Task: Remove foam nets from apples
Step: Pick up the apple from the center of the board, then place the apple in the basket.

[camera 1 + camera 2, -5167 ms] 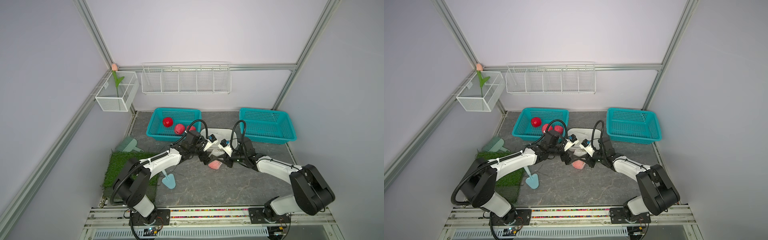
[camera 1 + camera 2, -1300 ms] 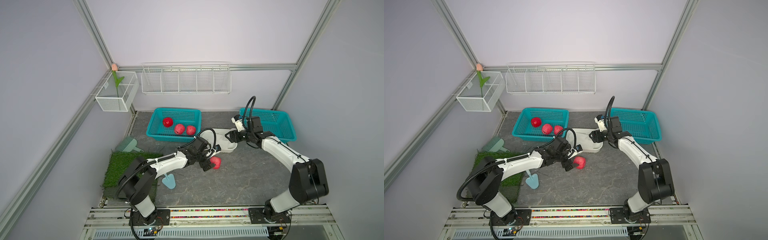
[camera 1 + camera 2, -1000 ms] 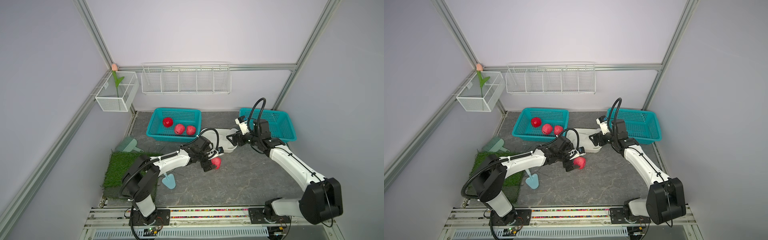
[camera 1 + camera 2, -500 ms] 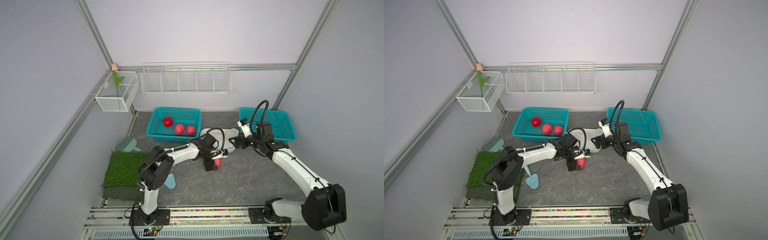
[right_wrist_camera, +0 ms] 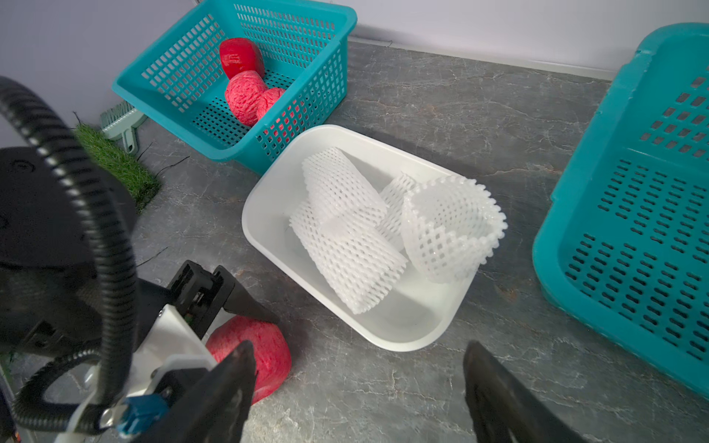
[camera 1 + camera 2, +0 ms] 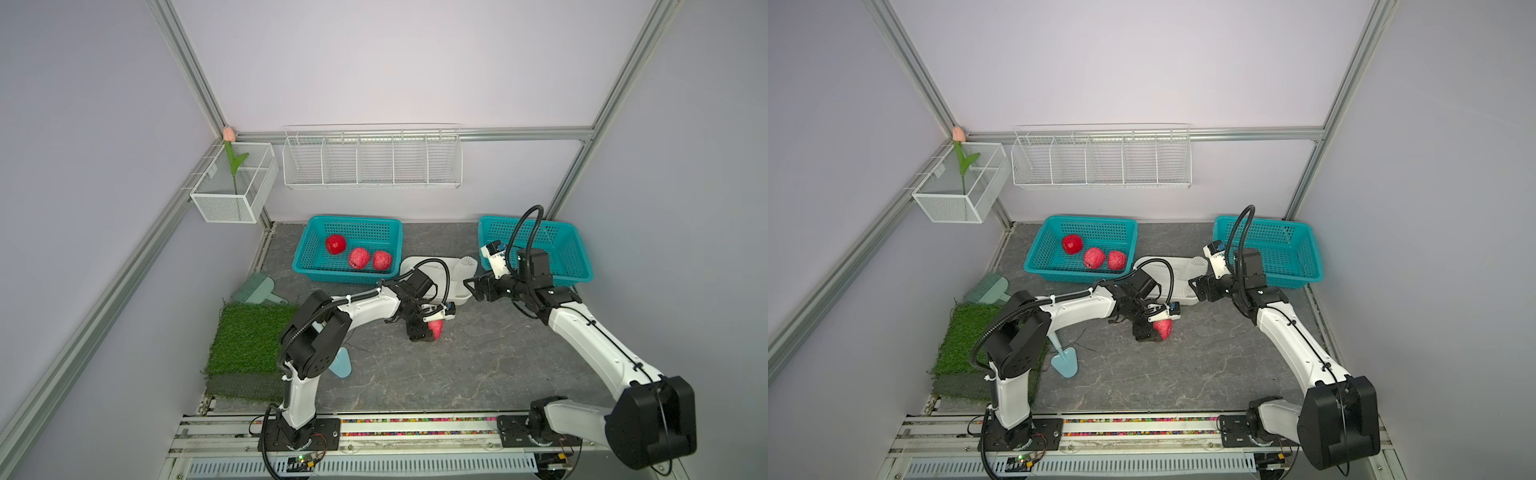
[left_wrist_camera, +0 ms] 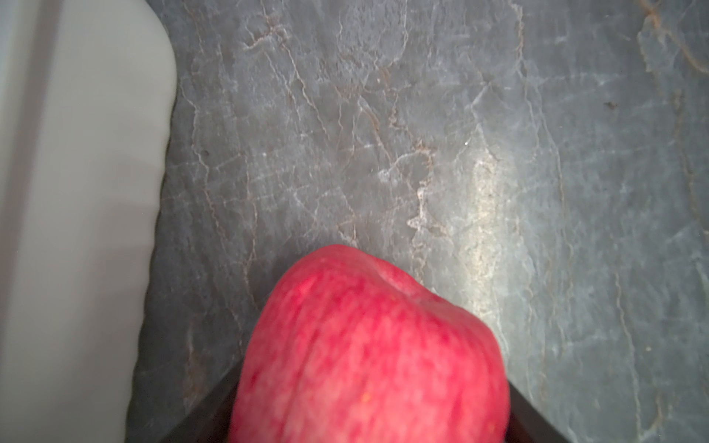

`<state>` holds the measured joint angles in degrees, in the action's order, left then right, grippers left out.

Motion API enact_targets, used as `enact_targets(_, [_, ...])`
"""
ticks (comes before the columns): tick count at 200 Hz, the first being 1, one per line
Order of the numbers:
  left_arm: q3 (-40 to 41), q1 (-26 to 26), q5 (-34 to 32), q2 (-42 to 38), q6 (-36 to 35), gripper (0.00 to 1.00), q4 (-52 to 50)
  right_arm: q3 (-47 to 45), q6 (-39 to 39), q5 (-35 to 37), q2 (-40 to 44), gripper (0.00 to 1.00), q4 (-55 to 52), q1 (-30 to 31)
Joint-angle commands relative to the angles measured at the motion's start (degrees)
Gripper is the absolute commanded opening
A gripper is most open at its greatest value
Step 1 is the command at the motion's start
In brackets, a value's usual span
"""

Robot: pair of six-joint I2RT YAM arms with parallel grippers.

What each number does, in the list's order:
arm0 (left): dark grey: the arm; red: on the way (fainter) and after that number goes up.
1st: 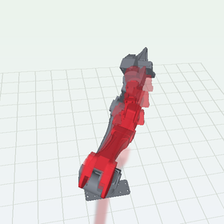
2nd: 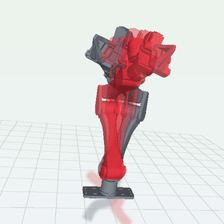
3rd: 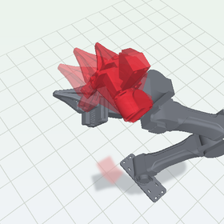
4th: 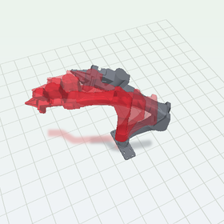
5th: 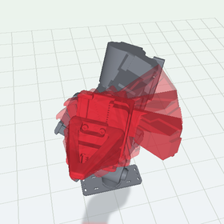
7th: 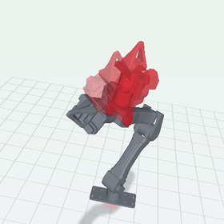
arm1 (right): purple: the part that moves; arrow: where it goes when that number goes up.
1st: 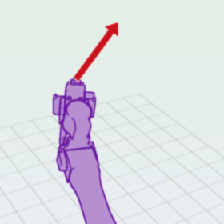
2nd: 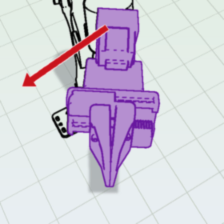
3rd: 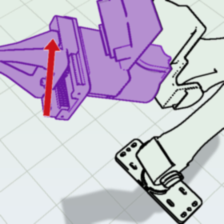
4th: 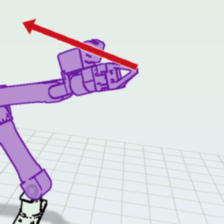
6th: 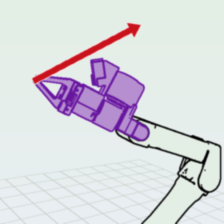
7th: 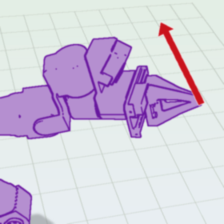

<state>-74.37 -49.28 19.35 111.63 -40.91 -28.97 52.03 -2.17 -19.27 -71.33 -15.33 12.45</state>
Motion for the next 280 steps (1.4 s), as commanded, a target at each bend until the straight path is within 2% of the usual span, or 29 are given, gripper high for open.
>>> enact_targets(1, [0.5,-0.5,0.7,-2.6,-0.4,0.67,0.2,-1.3,-0.2,0.3,1.6,0.85,0.1,-0.3])
enact_targets(19, [1.3,-0.5,0.6,-4.6,0.2,0.60,0.3,-1.3,-0.2,0.6,2.3,0.85,0.2,-1.6])
enact_targets(69, [5.7,0.2,-1.8,-13.4,1.7,0.58,1.5,-0.9,-0.8,2.6,5.0,0.85,-1.1,-3.8])
enact_targets(82, [6.7,2.3,-2.6,-16.2,3.0,0.58,2.6,-0.7,-1.3,2.7,5.8,0.85,-1.6,-4.7])
enact_targets(105, [6.3,8.1,0.4,-20.4,6.5,0.58,4.9,-0.9,-1.4,2.4,6.6,0.86,-2.1,-5.7])
enact_targets(121, [6.1,11.0,-4.2,-21.6,9.6,0.59,8.4,-1.2,-1.1,2.1,6.4,0.86,-2.2,-5.8])
enact_targets(146, [3.6,14.8,-12.3,-18.8,11.6,0.59,12.1,-2.1,-0.5,0.9,6.1,0.86,-1.2,-5.9])
enact_targets(166, [-1.9,18.6,-15.0,-13.1,14.5,0.60,10.5,-3.2,-0.7,0.7,5.8,0.86,-0.4,-5.8])
enact_targets(184, [-6.7,22.4,-15.2,-8.2,18.7,0.60,9.6,-2.4,-1.5,1.0,4.8,0.86,-1.4,-6.0])
enact_targets(222, [-10.4,27.2,-15.9,-2.8,25.0,0.59,12.0,-0.1,-2.2,1.4,2.2,0.86,-2.4,-6.3])
enact_targets(249, [-14.1,28.7,-16.7,2.0,25.5,0.59,7.8,0.3,-1.3,1.5,0.7,0.86,-1.3,-6.4])
enact_targets(280, [-13.5,28.7,-15.4,3.5,24.6,0.59,7.4,1.3,-1.0,1.2,-1.2,0.86,-1.2,-6.3])
